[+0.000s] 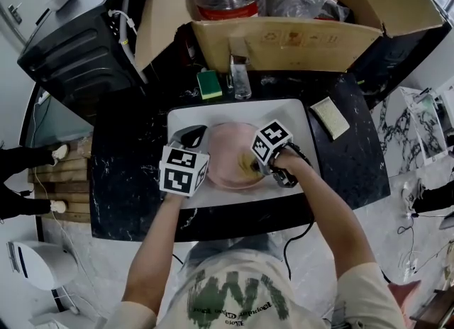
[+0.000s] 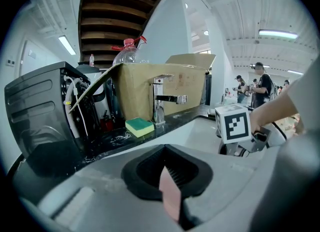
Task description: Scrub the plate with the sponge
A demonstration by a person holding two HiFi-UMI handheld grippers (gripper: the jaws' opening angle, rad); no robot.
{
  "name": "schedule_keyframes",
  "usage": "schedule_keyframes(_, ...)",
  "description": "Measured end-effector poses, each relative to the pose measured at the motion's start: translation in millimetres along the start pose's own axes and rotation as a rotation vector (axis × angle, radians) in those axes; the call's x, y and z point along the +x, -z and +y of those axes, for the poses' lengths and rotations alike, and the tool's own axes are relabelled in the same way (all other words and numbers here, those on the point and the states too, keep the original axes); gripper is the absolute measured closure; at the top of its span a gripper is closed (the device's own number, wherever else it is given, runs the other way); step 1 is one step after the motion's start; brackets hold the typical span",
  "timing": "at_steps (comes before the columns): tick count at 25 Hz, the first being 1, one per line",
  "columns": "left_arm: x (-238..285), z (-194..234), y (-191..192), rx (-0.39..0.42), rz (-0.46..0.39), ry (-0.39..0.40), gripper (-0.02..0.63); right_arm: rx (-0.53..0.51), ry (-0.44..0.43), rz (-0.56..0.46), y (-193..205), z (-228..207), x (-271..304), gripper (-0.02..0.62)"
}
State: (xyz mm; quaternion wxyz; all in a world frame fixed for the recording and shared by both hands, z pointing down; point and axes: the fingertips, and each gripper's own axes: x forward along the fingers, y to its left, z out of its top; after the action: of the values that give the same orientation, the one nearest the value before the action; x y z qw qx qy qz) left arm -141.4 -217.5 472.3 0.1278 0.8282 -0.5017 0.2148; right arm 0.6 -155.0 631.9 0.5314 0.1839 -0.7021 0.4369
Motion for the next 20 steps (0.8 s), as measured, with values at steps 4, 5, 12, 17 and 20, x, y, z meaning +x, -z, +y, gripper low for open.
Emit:
schedule_keyframes(4, 2.5, -0.8, -2.6, -0.002, 0.001, -0.010, 0.601, -0.007, 0.014, 0.000, -1.4, -8.6, -3.5, 0.532)
schedule_keyframes(5, 3.0, -0.9, -3.2, -0.003, 0.001, -0.013, 0.601, -0.009, 0.018, -0.002, -2.2, -11.0, -4.3, 0.532)
schedule_keyframes(12, 5.4, -1.3, -3.7, -0.009, 0.005, -0.031, 0.601, 0.005, 0.032, -0.022, -6.5, -24.5, -8.0, 0.532)
schedule_keyframes(17, 5.9, -0.5, -3.9, -0.015, 0.005, -0.046, 0.601, -0.005, 0.065, -0.037, -12.0, -34.1, -10.1, 0.531)
schedule_keyframes(20, 5.8, 0.8, -2.4, -0.018, 0.009, -0.055, 0.601, 0.005, 0.076, -0.054, -15.7, -39.9, -9.8, 0.531)
